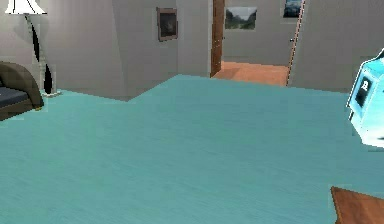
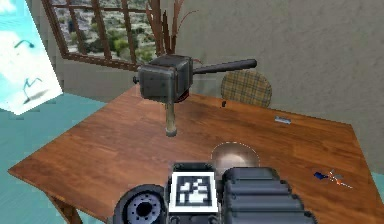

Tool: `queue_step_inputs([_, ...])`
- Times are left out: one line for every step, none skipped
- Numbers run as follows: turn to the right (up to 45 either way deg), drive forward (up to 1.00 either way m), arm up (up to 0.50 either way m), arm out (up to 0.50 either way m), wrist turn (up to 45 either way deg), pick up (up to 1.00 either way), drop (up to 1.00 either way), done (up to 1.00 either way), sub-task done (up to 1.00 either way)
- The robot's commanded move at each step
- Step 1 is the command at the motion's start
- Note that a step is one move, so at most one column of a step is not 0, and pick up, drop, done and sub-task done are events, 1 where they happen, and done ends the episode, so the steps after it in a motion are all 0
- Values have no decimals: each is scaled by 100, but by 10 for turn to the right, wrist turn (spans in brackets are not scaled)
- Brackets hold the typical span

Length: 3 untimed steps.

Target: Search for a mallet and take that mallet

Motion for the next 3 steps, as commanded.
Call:
queue_step_inputs([0, 0, 0, 44, 0, 0, 0, 0, 0])
queue_step_inputs([0, 0, 0, 0, 450, 0, 0, 0, 0])
queue_step_inputs([0, 0, 0, 0, 450, 0, 0, 0, 0])
